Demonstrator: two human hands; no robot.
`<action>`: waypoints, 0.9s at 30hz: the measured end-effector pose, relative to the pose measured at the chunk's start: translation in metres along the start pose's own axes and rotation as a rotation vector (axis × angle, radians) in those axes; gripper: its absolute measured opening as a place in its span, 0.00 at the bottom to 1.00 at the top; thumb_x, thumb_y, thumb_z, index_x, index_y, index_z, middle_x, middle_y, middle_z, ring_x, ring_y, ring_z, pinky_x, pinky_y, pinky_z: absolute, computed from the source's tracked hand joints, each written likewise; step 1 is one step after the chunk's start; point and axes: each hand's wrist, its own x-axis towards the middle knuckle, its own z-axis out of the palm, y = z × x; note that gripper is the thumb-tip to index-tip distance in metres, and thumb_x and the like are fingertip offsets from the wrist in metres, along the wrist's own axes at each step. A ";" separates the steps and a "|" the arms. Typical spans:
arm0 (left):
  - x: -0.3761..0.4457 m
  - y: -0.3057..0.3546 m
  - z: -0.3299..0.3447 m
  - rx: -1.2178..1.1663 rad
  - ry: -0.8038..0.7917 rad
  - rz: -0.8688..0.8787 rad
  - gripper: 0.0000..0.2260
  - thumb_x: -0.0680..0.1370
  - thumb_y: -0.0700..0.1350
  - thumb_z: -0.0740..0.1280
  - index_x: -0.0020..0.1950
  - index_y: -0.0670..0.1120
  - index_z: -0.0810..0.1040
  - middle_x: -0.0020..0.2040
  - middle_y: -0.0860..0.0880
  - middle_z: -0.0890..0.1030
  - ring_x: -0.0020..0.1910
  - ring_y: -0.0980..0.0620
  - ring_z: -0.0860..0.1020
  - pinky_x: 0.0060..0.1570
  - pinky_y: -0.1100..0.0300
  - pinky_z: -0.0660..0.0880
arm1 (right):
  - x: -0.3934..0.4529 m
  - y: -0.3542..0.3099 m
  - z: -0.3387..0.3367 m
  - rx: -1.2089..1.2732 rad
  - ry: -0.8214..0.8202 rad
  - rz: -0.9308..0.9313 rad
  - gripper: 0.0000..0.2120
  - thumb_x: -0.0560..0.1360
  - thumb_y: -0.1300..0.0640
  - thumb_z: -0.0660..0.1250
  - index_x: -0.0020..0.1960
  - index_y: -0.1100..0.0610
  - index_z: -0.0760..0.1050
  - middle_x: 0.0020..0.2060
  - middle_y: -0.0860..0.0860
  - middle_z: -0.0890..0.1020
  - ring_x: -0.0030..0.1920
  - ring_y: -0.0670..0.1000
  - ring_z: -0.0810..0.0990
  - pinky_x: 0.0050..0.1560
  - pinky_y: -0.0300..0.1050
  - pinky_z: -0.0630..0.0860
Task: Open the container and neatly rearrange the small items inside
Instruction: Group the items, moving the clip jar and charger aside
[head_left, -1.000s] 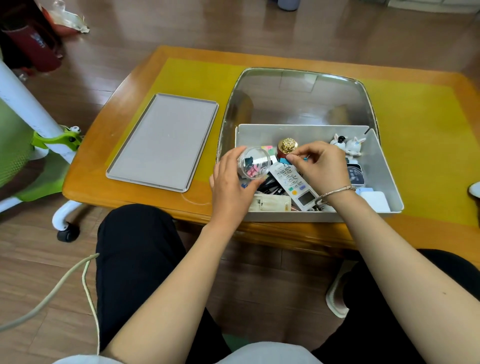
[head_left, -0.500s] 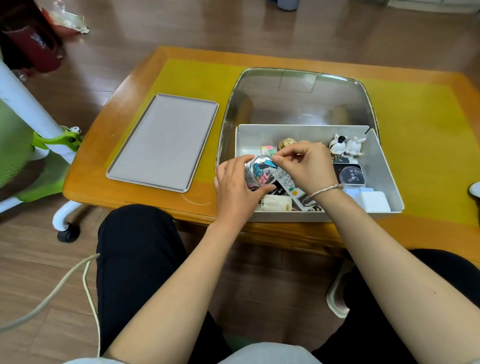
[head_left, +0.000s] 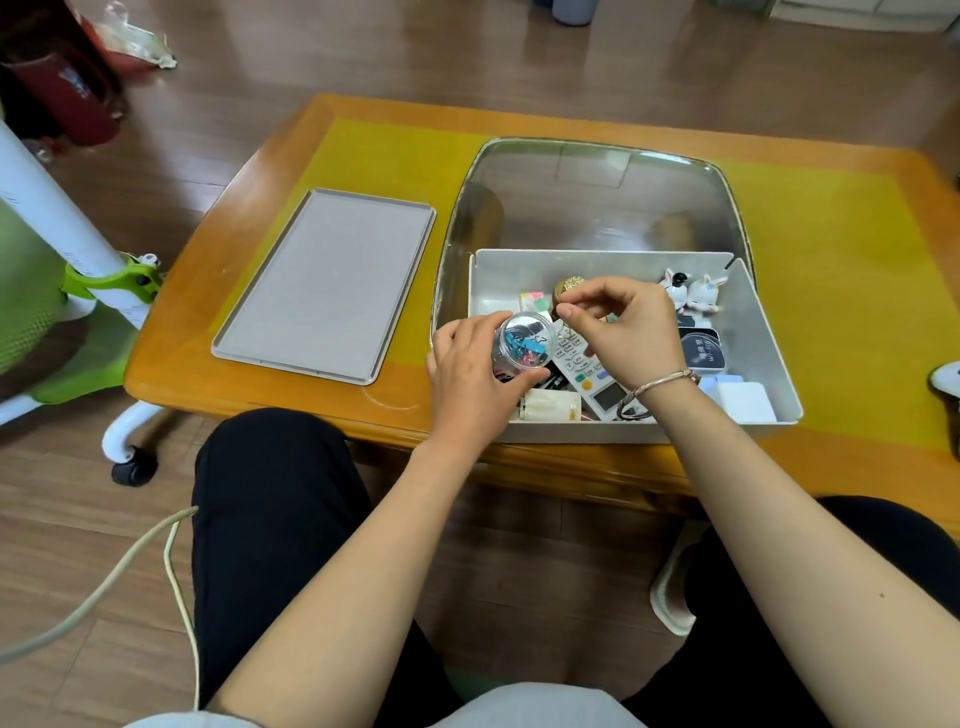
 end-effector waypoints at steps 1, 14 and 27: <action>0.000 0.000 0.000 -0.011 0.003 0.001 0.29 0.68 0.58 0.74 0.66 0.51 0.72 0.62 0.53 0.75 0.64 0.52 0.63 0.61 0.55 0.63 | -0.001 -0.001 0.002 0.034 -0.020 0.009 0.05 0.71 0.63 0.72 0.43 0.53 0.81 0.32 0.55 0.81 0.34 0.50 0.77 0.37 0.50 0.80; -0.001 0.001 -0.001 -0.040 0.015 0.006 0.29 0.68 0.56 0.76 0.66 0.50 0.73 0.61 0.52 0.76 0.63 0.52 0.64 0.60 0.53 0.66 | 0.002 0.005 0.018 0.085 -0.091 0.110 0.06 0.70 0.67 0.72 0.41 0.57 0.79 0.35 0.53 0.81 0.30 0.41 0.82 0.31 0.36 0.79; 0.008 0.000 -0.010 -0.244 -0.055 -0.146 0.27 0.72 0.59 0.70 0.69 0.53 0.68 0.64 0.51 0.72 0.64 0.53 0.66 0.62 0.50 0.70 | 0.007 0.025 0.001 -0.064 0.083 0.041 0.04 0.72 0.62 0.70 0.44 0.54 0.81 0.34 0.45 0.79 0.27 0.37 0.71 0.32 0.24 0.66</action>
